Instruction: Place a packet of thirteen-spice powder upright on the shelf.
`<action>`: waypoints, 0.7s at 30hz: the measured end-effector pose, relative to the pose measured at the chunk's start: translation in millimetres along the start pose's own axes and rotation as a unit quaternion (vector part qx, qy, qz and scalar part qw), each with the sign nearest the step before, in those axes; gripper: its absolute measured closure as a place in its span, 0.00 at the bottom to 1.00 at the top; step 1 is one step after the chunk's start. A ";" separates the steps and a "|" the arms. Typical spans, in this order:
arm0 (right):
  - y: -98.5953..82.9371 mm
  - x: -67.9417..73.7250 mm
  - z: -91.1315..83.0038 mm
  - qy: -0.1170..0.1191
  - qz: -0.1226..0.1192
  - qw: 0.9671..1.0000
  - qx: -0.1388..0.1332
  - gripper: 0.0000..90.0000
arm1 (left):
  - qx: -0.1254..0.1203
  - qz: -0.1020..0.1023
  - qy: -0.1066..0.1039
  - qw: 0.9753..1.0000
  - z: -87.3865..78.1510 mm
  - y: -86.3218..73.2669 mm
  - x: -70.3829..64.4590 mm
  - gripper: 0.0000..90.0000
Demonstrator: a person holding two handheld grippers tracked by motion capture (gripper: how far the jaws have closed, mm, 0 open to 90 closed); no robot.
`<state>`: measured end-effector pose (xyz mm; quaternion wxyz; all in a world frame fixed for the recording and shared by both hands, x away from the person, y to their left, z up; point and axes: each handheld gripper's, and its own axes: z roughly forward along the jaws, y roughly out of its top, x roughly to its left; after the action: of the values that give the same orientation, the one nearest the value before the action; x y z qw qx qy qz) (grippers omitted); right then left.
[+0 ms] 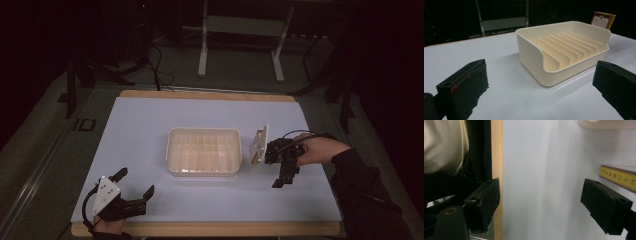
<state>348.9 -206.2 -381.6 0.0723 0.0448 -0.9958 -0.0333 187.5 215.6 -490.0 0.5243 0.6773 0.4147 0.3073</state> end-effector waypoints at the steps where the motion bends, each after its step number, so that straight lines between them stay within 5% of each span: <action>1: 0.8 -0.9 -2.0 -0.002 0.002 1.000 0.002 0.18 | 0.000 0.001 0.000 1.000 -0.1 0.2 -0.1 0.00; 11: -0.4 -17.0 -19.0 -0.019 0.019 1.000 -0.009 0.16 | 0.002 -0.001 0.004 1.000 0.9 -0.3 0.2 0.00; 21: -2.0 -32.2 -30.0 -0.062 0.024 0.998 -0.013 0.15 | 0.003 -0.003 0.002 1.000 0.4 -0.7 0.9 0.00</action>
<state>385.2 -207.0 -356.7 0.0121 0.0175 -0.9987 -0.0468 188.1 216.2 -490.8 0.5219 0.6772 0.4188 0.3059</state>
